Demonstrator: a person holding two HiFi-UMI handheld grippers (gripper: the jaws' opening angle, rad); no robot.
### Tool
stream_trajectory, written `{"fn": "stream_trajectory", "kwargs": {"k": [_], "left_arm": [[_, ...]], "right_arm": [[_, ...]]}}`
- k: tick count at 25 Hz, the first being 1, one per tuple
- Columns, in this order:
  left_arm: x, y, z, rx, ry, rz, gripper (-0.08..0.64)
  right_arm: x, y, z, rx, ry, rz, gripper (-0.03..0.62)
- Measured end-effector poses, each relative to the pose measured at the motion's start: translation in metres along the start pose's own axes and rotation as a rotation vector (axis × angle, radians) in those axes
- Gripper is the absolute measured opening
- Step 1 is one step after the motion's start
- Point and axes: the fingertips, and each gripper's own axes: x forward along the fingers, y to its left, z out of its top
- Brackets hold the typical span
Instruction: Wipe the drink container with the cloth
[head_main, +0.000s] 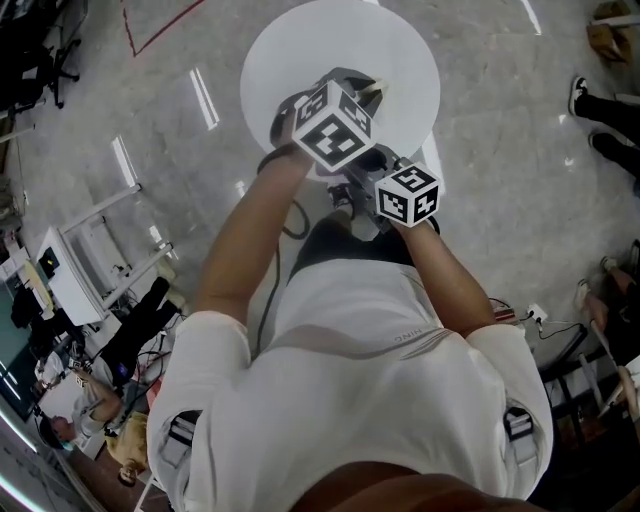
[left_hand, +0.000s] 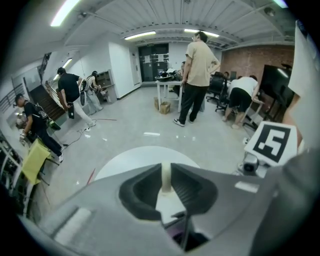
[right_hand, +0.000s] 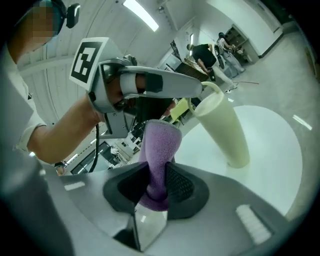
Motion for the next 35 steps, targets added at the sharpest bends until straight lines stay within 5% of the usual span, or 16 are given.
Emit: {"fn": "stream_trajectory", "kwargs": {"k": [15,27,35], "left_arm": [[0.001,-0.007,-0.002,0.015,0.005,0.021,0.055],[0.003,-0.001,0.0,0.001,-0.004,0.013,0.055],[0.0,0.004,-0.001,-0.016,-0.017,-0.003,0.056]], "right_arm": [[0.011,-0.059,0.017,0.159,-0.22,-0.215,0.097],[0.028,-0.109,-0.006,0.628,-0.268,-0.215,0.098],[0.034,-0.12,-0.024,0.715,-0.234,-0.274,0.098]]}}
